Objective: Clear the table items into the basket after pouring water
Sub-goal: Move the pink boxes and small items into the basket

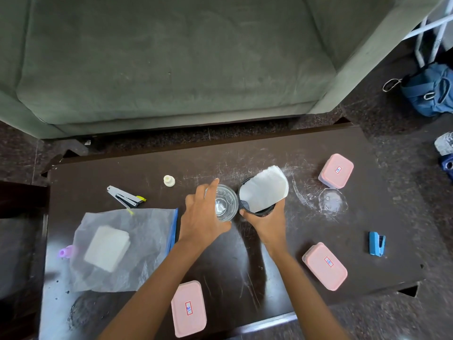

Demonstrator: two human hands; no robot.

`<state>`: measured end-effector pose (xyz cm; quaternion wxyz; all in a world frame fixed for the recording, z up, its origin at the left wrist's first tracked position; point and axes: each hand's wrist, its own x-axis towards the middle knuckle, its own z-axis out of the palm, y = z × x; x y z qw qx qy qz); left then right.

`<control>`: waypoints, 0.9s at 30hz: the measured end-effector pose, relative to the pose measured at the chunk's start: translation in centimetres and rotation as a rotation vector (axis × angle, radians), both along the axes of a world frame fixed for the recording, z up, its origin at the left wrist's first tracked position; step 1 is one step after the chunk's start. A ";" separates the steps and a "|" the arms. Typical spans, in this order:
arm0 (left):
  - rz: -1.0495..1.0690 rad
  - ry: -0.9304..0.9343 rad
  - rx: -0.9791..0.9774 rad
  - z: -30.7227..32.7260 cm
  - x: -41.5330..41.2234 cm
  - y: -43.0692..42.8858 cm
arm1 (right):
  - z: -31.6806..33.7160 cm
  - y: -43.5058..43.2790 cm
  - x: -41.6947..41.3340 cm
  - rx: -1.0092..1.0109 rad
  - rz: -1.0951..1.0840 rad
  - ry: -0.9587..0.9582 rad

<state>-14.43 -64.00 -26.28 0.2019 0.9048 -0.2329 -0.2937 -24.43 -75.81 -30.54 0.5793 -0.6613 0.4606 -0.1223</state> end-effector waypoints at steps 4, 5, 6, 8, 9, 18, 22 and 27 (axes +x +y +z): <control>-0.018 -0.019 0.005 -0.2 -0.1 0.2 | 0.1 0.3 0.3 -0.007 0.006 0.013; -0.024 -0.026 0.005 -0.2 -0.1 0.2 | 0.1 0.4 0.2 -0.010 0.010 0.018; -0.027 -0.031 0.002 -0.3 -0.1 0.2 | 0.1 0.4 0.2 -0.015 0.013 0.018; -0.031 -0.041 -0.003 -0.5 -0.1 0.3 | 0.1 0.4 0.1 -0.028 0.012 0.025; -0.034 -0.047 0.000 -0.5 -0.1 0.3 | 0.1 0.4 0.1 -0.034 0.017 0.024; -0.060 -0.098 -0.011 -1.2 -0.3 0.3 | 0.5 0.5 0.0 -0.056 0.018 -0.005; -0.061 -0.074 -0.038 -1.1 -0.3 0.6 | 0.5 0.4 -0.3 -0.043 0.064 -0.004; 0.129 -0.105 -0.217 0.0 -2.1 4.6 | 1.7 1.1 -2.5 0.030 -0.015 -0.023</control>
